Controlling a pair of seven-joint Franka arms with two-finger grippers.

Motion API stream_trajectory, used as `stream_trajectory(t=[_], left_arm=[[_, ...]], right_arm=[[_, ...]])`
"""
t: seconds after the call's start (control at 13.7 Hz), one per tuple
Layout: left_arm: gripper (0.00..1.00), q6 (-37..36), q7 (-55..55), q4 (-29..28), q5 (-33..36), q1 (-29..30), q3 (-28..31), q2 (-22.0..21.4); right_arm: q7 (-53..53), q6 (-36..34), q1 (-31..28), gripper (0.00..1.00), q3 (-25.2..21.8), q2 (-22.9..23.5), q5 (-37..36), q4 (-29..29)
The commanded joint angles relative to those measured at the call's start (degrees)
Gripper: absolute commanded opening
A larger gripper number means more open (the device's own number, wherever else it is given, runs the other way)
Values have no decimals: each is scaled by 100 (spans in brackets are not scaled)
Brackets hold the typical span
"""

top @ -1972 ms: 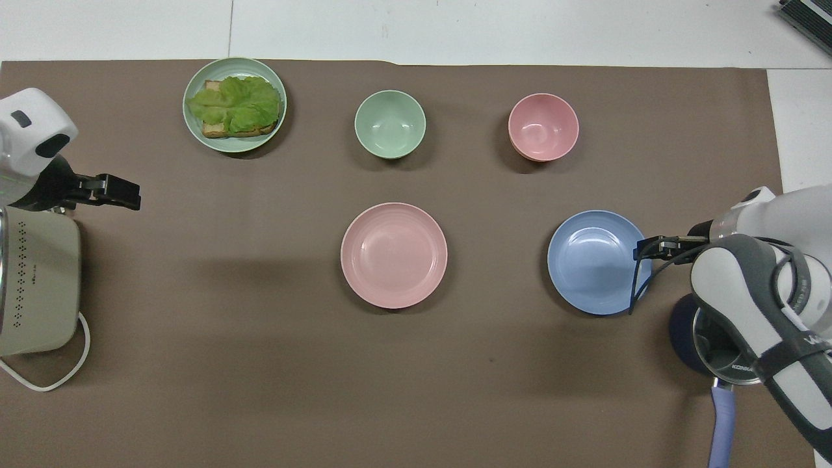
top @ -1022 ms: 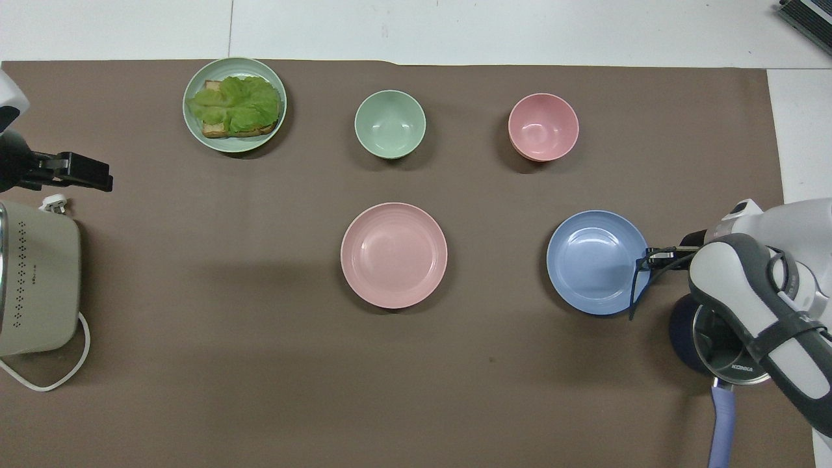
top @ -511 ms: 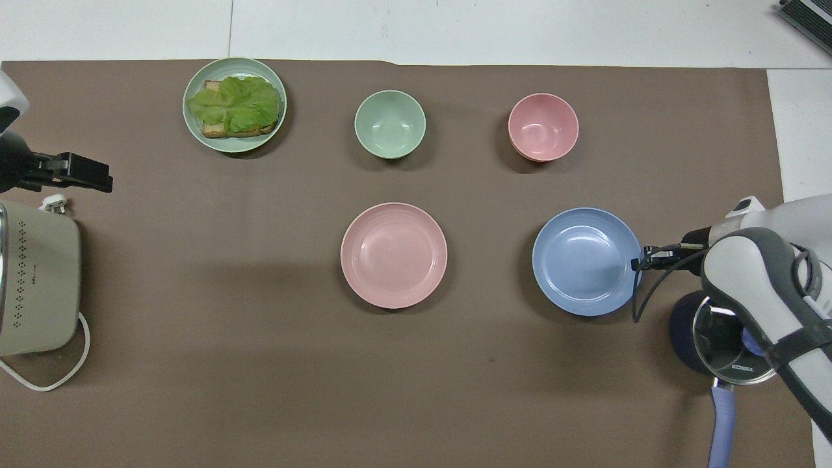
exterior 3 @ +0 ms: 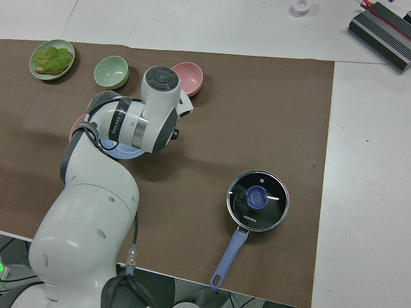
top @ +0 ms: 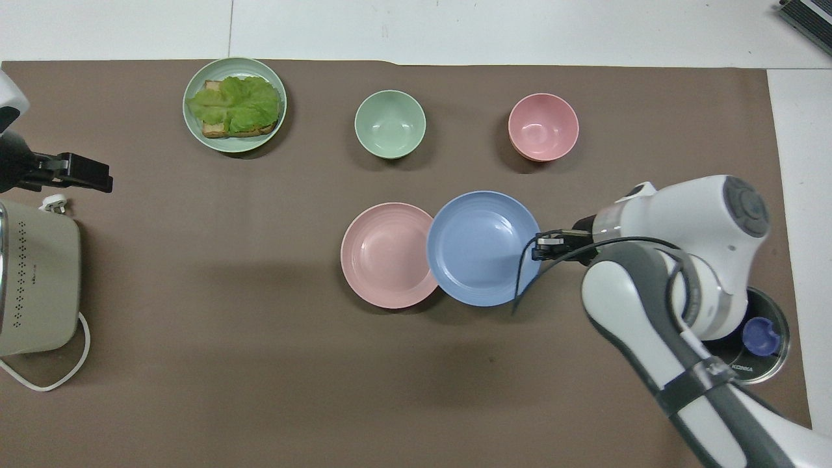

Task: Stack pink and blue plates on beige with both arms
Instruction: 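Lift the blue plate and carry it over the pink plate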

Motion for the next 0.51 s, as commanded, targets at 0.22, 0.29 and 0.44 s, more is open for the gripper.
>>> stream_trajectory(t=[0.22, 0.29, 0.44], left_arm=[[100, -134, 15, 107, 69, 50, -41, 14], [100, -134, 15, 116, 69, 50, -41, 14], [100, -134, 15, 107, 69, 50, -41, 14]], right_arm=[[1539, 54, 825, 0, -26, 699, -579, 937], [1707, 72, 896, 0, -26, 787, -615, 1008], [1752, 185, 1019, 0, -26, 980, -615, 1044]])
